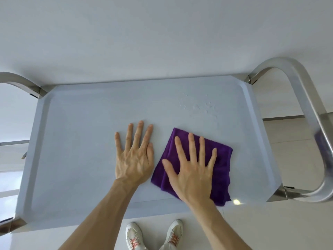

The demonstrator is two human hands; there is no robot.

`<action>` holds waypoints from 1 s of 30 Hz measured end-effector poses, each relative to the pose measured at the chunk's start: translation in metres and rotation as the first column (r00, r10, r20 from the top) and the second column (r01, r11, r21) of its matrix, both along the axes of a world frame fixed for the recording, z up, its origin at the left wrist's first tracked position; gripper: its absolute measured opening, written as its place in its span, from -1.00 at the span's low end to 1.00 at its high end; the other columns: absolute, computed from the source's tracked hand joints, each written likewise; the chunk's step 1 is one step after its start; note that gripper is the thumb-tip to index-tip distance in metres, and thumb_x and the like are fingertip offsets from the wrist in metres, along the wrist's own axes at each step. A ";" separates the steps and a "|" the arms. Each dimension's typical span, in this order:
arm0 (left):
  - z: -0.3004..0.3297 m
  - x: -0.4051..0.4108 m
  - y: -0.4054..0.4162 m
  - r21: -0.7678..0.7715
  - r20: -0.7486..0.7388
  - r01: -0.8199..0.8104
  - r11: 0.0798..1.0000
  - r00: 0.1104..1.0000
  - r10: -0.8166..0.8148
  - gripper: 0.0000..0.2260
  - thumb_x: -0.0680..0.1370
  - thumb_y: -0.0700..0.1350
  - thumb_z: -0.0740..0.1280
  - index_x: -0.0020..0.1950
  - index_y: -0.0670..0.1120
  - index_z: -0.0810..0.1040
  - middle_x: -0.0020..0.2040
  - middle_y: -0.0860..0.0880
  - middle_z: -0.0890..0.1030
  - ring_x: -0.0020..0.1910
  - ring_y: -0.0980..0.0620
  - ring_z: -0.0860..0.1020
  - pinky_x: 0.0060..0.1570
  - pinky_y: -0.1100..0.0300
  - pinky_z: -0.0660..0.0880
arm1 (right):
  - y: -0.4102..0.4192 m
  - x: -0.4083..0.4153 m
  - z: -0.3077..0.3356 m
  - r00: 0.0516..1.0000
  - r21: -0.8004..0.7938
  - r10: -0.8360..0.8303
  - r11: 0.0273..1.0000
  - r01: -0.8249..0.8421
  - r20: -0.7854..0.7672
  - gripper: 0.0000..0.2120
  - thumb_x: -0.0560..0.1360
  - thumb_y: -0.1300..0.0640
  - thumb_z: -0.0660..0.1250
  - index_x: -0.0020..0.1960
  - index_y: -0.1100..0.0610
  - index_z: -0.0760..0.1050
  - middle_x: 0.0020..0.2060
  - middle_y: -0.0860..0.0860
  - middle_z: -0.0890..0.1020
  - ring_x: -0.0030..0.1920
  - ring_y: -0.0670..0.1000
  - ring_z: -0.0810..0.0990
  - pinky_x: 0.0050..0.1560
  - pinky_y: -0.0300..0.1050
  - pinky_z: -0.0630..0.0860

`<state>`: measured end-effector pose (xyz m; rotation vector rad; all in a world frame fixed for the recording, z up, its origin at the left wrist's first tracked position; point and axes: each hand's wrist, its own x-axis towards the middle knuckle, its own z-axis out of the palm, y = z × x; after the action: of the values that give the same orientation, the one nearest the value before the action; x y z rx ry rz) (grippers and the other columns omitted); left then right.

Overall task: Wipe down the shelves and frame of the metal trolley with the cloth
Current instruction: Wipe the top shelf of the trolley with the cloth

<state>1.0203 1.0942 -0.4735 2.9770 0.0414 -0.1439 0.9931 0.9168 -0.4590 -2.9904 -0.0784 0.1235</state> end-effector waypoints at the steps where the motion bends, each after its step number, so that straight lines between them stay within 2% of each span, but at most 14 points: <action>1: 0.000 0.000 0.000 -0.001 -0.005 0.001 1.000 1.000 -0.001 -0.50 0.66 0.05 -0.12 0.63 0.12 -0.07 0.64 0.03 -0.01 0.61 -0.04 -0.14 0.51 -0.29 -0.10 | 0.007 -0.018 -0.001 0.999 0.013 0.050 0.999 -0.050 -0.011 -0.29 0.55 -0.44 0.00 0.60 -0.13 0.09 0.61 0.05 0.10 0.61 0.19 -0.03 0.48 0.44 -0.02; 5: 0.004 0.001 -0.001 -0.014 -0.005 0.007 1.000 1.000 -0.007 -0.50 0.66 0.04 -0.10 0.63 0.11 -0.03 0.63 0.02 0.02 0.61 -0.05 -0.11 0.51 -0.29 -0.10 | -0.014 -0.056 -0.003 0.972 0.029 0.232 0.972 -0.232 -0.030 -0.33 0.55 -0.42 0.06 0.58 -0.21 0.09 0.61 -0.03 0.12 0.60 0.13 0.04 0.48 0.41 0.05; 8: 0.004 0.003 -0.002 -0.018 0.005 0.000 1.000 1.000 0.000 -0.50 0.66 0.05 -0.09 0.62 0.12 0.00 0.63 0.03 0.04 0.61 -0.05 -0.08 0.51 -0.28 -0.09 | -0.059 -0.045 0.001 0.976 -0.003 0.219 0.976 -0.219 -0.016 -0.35 0.55 -0.40 0.07 0.57 -0.23 0.11 0.60 -0.08 0.13 0.59 0.08 0.09 0.48 0.37 0.09; 12: -0.001 0.003 -0.001 -0.004 0.017 -0.002 1.000 1.000 0.002 -0.51 0.67 0.06 -0.10 0.62 0.12 0.01 0.63 0.03 0.06 0.61 -0.04 -0.07 0.51 -0.28 -0.07 | -0.091 0.008 0.003 0.996 -0.106 0.079 0.991 -0.084 -0.050 -0.35 0.57 -0.42 -0.06 0.59 -0.21 0.05 0.60 -0.03 0.13 0.59 0.13 0.08 0.50 0.38 0.05; 16: -0.004 0.004 0.000 0.010 0.030 0.000 1.000 1.000 0.000 -0.51 0.66 0.06 -0.10 0.62 0.12 0.01 0.63 0.03 0.07 0.61 -0.04 -0.06 0.51 -0.28 -0.06 | -0.040 0.067 0.000 0.980 -0.083 -0.194 0.978 0.191 -0.032 -0.32 0.57 -0.41 -0.14 0.60 -0.14 0.01 0.61 0.05 0.08 0.59 0.22 0.01 0.46 0.47 -0.02; 18: -0.004 0.003 0.000 0.016 0.030 0.006 1.000 1.000 -0.006 -0.51 0.67 0.06 -0.11 0.62 0.12 0.00 0.63 0.03 0.07 0.61 -0.04 -0.06 0.51 -0.28 -0.06 | -0.011 0.076 0.000 0.976 -0.058 -0.215 0.975 0.213 -0.025 -0.32 0.58 -0.39 -0.12 0.61 -0.10 0.03 0.61 0.07 0.08 0.59 0.25 -0.01 0.45 0.50 -0.04; 20: -0.003 0.003 0.000 0.017 0.026 0.007 1.000 1.000 -0.007 -0.51 0.67 0.06 -0.11 0.62 0.12 0.00 0.63 0.03 0.07 0.61 -0.04 -0.07 0.51 -0.28 -0.06 | -0.003 0.066 0.000 0.993 -0.046 -0.121 0.992 0.120 -0.001 -0.34 0.59 -0.38 -0.08 0.60 -0.11 0.06 0.61 0.05 0.10 0.60 0.24 -0.01 0.47 0.47 -0.07; 22: -0.003 0.003 0.000 0.013 0.031 0.006 1.000 0.999 -0.007 -0.51 0.67 0.06 -0.11 0.63 0.11 0.00 0.63 0.02 0.07 0.61 -0.04 -0.06 0.51 -0.28 -0.06 | -0.019 0.042 -0.001 0.997 -0.038 0.078 0.996 -0.078 0.007 -0.36 0.60 -0.37 -0.04 0.60 -0.14 0.07 0.61 0.00 0.10 0.60 0.20 -0.01 0.49 0.43 -0.05; 24: -0.002 0.003 0.000 0.013 0.032 0.010 1.000 0.999 -0.010 -0.50 0.67 0.06 -0.10 0.63 0.11 -0.01 0.63 0.02 0.07 0.61 -0.04 -0.07 0.51 -0.29 -0.06 | -0.051 0.023 -0.002 0.963 -0.031 0.269 0.963 -0.269 0.016 -0.39 0.60 -0.36 0.01 0.59 -0.18 0.09 0.61 -0.05 0.11 0.61 0.14 0.02 0.49 0.41 0.04; 26: -0.002 0.005 -0.001 0.011 0.021 0.011 1.000 1.000 -0.012 -0.50 0.66 0.06 -0.09 0.63 0.12 -0.02 0.63 0.03 0.06 0.61 -0.04 -0.08 0.51 -0.28 -0.07 | -0.084 0.022 -0.003 0.924 -0.038 0.381 0.924 -0.381 0.011 -0.40 0.60 -0.36 0.04 0.58 -0.21 0.09 0.60 -0.10 0.12 0.61 0.09 0.03 0.49 0.36 0.08; 28: -0.002 0.005 -0.001 0.012 0.017 0.010 1.000 1.000 -0.010 -0.50 0.66 0.06 -0.08 0.63 0.11 0.00 0.63 0.03 0.06 0.61 -0.04 -0.07 0.51 -0.29 -0.06 | -0.106 0.038 -0.002 0.924 -0.056 0.381 0.923 -0.381 -0.002 -0.41 0.60 -0.36 0.02 0.58 -0.23 0.10 0.60 -0.11 0.13 0.60 0.05 0.05 0.51 0.32 0.07; 30: -0.002 0.005 0.000 0.014 0.015 0.009 1.000 1.000 -0.009 -0.50 0.66 0.06 -0.07 0.62 0.11 0.03 0.63 0.02 0.08 0.61 -0.05 -0.06 0.50 -0.29 -0.05 | -0.112 0.067 -0.001 0.961 -0.080 0.277 0.957 -0.277 -0.013 -0.42 0.60 -0.37 -0.05 0.57 -0.22 0.10 0.59 -0.09 0.15 0.60 0.06 0.05 0.52 0.31 0.04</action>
<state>1.0256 1.0937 -0.4753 2.9923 0.0272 -0.1232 1.0605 0.8050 -0.4597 -3.0422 -0.5058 0.1627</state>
